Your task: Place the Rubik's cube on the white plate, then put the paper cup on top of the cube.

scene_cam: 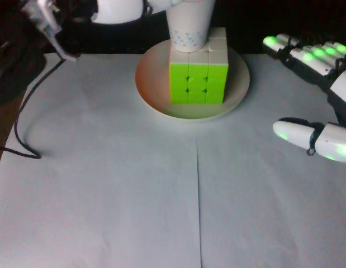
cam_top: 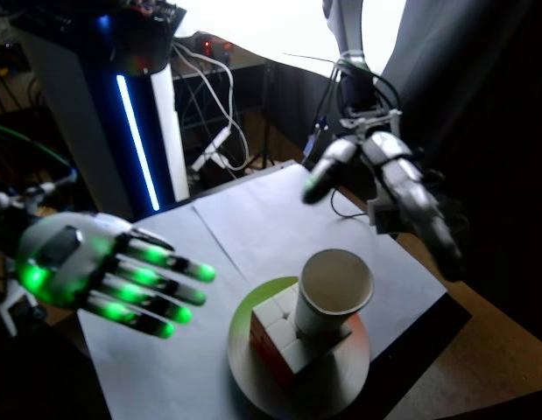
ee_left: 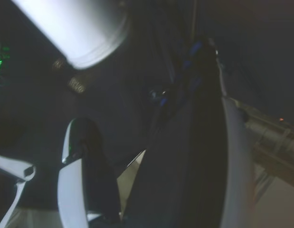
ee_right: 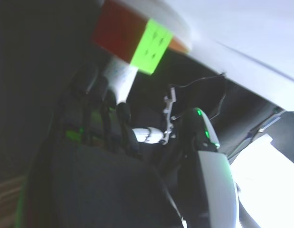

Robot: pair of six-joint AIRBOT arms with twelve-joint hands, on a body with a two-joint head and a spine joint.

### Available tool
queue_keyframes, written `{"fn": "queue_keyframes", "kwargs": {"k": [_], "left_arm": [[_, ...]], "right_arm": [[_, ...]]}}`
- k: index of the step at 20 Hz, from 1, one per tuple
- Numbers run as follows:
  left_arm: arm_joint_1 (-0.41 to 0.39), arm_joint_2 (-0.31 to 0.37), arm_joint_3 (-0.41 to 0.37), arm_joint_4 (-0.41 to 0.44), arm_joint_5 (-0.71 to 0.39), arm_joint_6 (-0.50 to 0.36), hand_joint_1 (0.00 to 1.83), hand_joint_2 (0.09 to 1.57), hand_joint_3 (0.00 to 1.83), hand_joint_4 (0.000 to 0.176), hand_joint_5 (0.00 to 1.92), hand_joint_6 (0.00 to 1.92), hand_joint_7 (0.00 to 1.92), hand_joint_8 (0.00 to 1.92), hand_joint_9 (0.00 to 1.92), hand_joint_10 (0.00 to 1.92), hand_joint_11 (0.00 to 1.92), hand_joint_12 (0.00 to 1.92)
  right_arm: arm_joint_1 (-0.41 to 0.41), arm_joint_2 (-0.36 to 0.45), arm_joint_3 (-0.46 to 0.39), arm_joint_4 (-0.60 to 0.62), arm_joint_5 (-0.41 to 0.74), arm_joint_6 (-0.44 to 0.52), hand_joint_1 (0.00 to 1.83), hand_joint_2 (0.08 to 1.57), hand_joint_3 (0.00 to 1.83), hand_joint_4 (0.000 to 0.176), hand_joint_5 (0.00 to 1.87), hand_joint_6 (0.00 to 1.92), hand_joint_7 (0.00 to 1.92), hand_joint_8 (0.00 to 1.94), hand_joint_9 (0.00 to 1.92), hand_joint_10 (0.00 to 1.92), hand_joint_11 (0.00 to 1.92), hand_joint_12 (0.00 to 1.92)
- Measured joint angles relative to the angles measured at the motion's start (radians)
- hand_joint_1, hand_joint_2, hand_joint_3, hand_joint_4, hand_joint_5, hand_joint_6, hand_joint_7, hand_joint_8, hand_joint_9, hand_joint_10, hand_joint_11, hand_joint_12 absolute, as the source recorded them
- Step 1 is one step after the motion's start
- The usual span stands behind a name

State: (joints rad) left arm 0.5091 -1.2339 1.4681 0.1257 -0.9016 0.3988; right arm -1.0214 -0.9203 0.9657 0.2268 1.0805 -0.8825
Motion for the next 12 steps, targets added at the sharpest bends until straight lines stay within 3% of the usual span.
{"fn": "queue_keyframes", "kwargs": {"k": [1, 2, 3, 4, 5, 6, 7, 8, 10, 11, 12], "left_arm": [[0.006, 0.037, -0.035, 0.002, -0.012, 0.039, 0.41, 1.09, 0.01, 0.168, 0.0, 0.0, 0.0, 0.0, 0.0, 0.0, 0.0, 0.25], [0.012, 0.056, -0.051, -0.002, -0.026, 0.062, 0.38, 1.14, 0.01, 0.173, 0.0, 0.0, 0.0, 0.0, 0.0, 0.0, 0.0, 0.39], [0.025, 0.093, -0.082, -0.026, -0.052, 0.1, 0.28, 1.2, 0.01, 0.176, 0.0, 0.0, 0.0, 0.0, 0.0, 0.0, 0.0, 0.59], [0.038, 0.117, -0.097, -0.049, -0.077, 0.117, 0.22, 1.2, 0.01, 0.176, 0.0, 0.0, 0.0, 0.0, 0.0, 0.0, 0.0, 0.6], [0.058, 0.142, -0.113, -0.074, -0.111, 0.133, 0.17, 1.22, 0.0, 0.176, 0.0, 0.0, 0.0, 0.0, 0.0, 0.0, 0.0, 0.05], [0.076, 0.157, -0.126, -0.089, -0.127, 0.142, 0.13, 1.22, 0.0, 0.176, 0.0, 0.0, 0.0, 0.0, 0.0, 0.0, 0.0, 0.01], [0.106, 0.182, -0.151, -0.106, -0.151, 0.162, 0.15, 1.2, 0.0, 0.176, 0.0, 0.0, 0.0, 0.0, 0.0, 0.0, 0.0, 0.0], [0.122, 0.198, -0.172, -0.116, -0.162, 0.187, 0.2, 1.19, 0.0, 0.176, 0.0, 0.0, 0.0, 0.0, 0.0, 0.0, 0.0, 0.0], [0.148, 0.224, -0.207, -0.122, -0.193, 0.221, 0.14, 1.22, 0.01, 0.176, 0.0, 0.0, 0.0, 0.0, 0.0, 0.0, 0.0, 0.0], [0.158, 0.241, -0.224, -0.126, -0.211, 0.235, 0.1, 1.25, 0.01, 0.176, 0.0, 0.0, 0.0, 0.0, 0.0, 0.0, 0.0, 0.0], [0.171, 0.261, -0.237, -0.129, -0.234, 0.245, 0.07, 1.24, 0.01, 0.176, 0.0, 0.0, 0.0, 0.0, 0.0, 0.0, 0.0, 0.0]], "right_arm": [[-0.003, 0.009, -0.006, 0.0, 0.015, 0.002, 0.28, 1.25, 0.0, 0.061, 0.0, 0.0, 0.0, 0.0, 0.04, 0.07, 0.0, 0.53], [-0.004, 0.015, -0.007, -0.003, 0.026, 0.001, 0.29, 1.23, 0.0, 0.069, 0.0, 0.0, 0.0, 0.0, 0.02, 0.02, 0.0, 0.3], [-0.004, 0.03, -0.014, 0.001, 0.043, 0.0, 0.28, 1.24, 0.0, 0.047, 0.0, 0.0, 0.0, 0.0, 0.0, 0.0, 0.0, 0.02], [-0.004, 0.041, -0.017, 0.003, 0.064, 0.0, 0.32, 1.26, 0.01, 0.042, 0.0, 0.0, 0.0, 0.0, 0.0, 0.0, 0.0, 0.0], [-0.004, 0.05, -0.021, 0.001, 0.089, -0.002, 0.26, 1.3, 0.02, 0.064, 0.0, 0.0, 0.0, 0.0, 0.0, 0.0, 0.0, 0.0], [-0.004, 0.057, -0.027, 0.001, 0.101, -0.002, 0.26, 1.31, 0.02, 0.085, 0.0, 0.0, 0.0, 0.0, 0.0, 0.0, 0.0, 0.0], [-0.004, 0.063, -0.029, -0.003, 0.125, -0.002, 0.22, 1.3, 0.01, 0.06, 0.0, 0.0, 0.0, 0.0, 0.0, 0.0, 0.0, 0.0], [-0.004, 0.067, -0.032, -0.004, 0.137, -0.002, 0.17, 1.27, 0.0, 0.071, 0.0, 0.0, 0.0, 0.0, 0.0, 0.0, 0.0, 0.0], [-0.004, 0.069, -0.032, 0.001, 0.156, -0.006, 0.13, 1.27, 0.0, 0.122, 0.0, 0.0, 0.0, 0.0, 0.0, 0.0, 0.0, 0.0], [-0.004, 0.07, -0.034, 0.002, 0.16, -0.01, 0.1, 1.27, 0.0, 0.125, 0.0, 0.0, 0.0, 0.0, 0.0, 0.0, 0.0, 0.0], [-0.004, 0.076, -0.04, 0.0, 0.164, -0.014, 0.05, 1.24, 0.0, 0.14, 0.0, 0.0, 0.0, 0.0, 0.0, 0.0, 0.0, 0.0]]}}
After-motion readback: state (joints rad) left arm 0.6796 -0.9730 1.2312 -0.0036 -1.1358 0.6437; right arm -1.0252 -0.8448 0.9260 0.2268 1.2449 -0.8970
